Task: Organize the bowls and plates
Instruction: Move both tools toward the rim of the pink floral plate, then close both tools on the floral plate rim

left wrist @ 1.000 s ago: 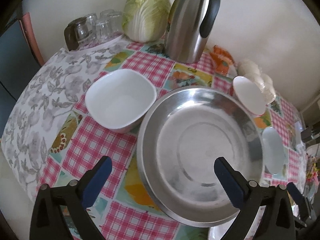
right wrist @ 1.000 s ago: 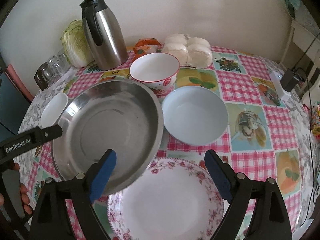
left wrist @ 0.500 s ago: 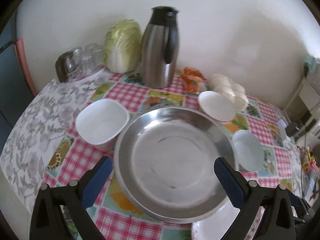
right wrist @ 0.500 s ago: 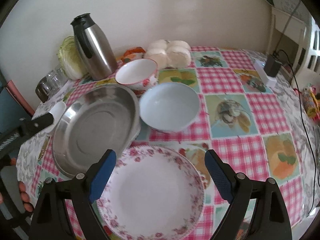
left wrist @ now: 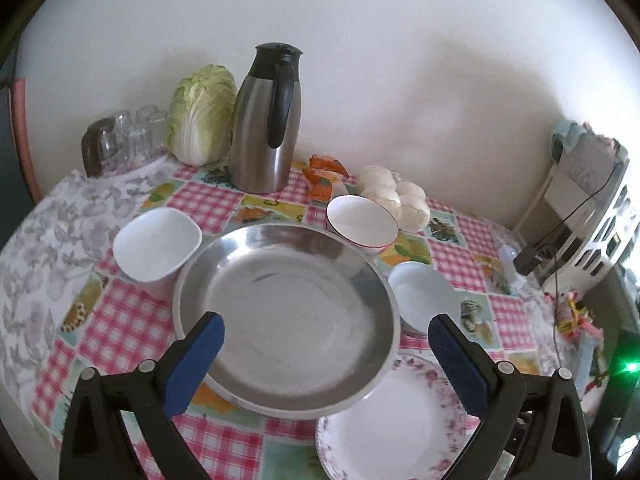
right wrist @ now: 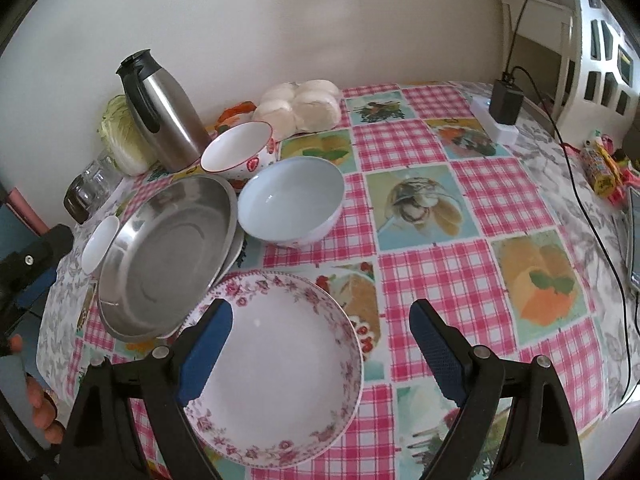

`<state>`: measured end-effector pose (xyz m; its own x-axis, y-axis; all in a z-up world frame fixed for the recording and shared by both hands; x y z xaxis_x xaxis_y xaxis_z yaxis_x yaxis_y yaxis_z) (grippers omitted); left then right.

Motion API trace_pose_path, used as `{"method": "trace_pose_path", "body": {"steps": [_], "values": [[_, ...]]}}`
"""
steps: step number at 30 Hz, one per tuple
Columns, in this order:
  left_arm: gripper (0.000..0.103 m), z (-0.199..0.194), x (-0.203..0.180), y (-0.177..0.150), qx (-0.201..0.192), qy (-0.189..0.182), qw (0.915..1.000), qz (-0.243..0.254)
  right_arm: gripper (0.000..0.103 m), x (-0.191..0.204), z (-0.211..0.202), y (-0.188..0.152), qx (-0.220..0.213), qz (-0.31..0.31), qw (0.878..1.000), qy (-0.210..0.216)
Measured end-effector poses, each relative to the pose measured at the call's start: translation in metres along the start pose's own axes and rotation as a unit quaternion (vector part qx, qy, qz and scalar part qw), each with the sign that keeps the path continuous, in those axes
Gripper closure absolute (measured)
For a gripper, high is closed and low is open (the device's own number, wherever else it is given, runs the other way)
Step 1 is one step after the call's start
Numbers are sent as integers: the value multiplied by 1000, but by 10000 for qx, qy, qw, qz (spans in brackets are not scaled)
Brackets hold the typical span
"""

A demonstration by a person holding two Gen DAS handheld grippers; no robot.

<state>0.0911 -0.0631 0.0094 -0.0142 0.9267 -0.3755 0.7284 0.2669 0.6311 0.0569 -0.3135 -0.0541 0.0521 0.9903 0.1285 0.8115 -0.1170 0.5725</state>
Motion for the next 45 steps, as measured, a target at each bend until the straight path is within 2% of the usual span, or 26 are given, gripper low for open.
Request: {"method": "trace_pose_path", "body": {"steps": [4,11,18,22,24,30,33,35,37,41,45], "values": [[0,1,3,-9,106,4,9999,-94,12,-5,-2,-9,84,53,9999,-34],[0,15,10,-37,755,24,9965,-346,12,-14,3,-23,305,157,9994,-107],[0,23,9,-57,1111,-64,9927,-473,12,-21,20,-37,656,283,9974,-89],[0,30,10,-69,1403,159,9895,-307,12,-22,32,-46,909,317,9953,-73],[0,35,13,-76,1647,308,9853,-316,12,-22,38,-50,1011,339,9943,-57],[1,39,17,-86,1867,385,9809,-389,13,-21,47,-52,1103,507,9926,72],[8,44,17,-94,2079,362,9765,-447,14,-21,50,-51,1098,562,9922,156],[13,50,18,-102,2265,413,9721,-440,22,-21,51,-51,1101,583,9920,217],[16,53,19,-107,2381,431,9693,-440,36,-20,54,-51,1129,636,9912,284],[25,63,19,-118,2635,424,9624,-494,50,-20,59,-52,1174,782,9890,453],[38,70,21,-125,2770,433,9582,-570,77,-19,63,-57,1245,888,9865,583]]}}
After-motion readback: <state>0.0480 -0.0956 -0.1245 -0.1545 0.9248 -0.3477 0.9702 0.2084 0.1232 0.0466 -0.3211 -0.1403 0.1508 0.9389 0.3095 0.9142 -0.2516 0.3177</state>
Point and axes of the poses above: each gripper's, at about its wrist camera, not at the fingertips, and z roughly the way its jaws point, x to its left, y to its top, the point moved 8 cm from there along z, roughly the way its jaws point, and after that the axes turned 9 degrees about -z, right-handed, at the moved point
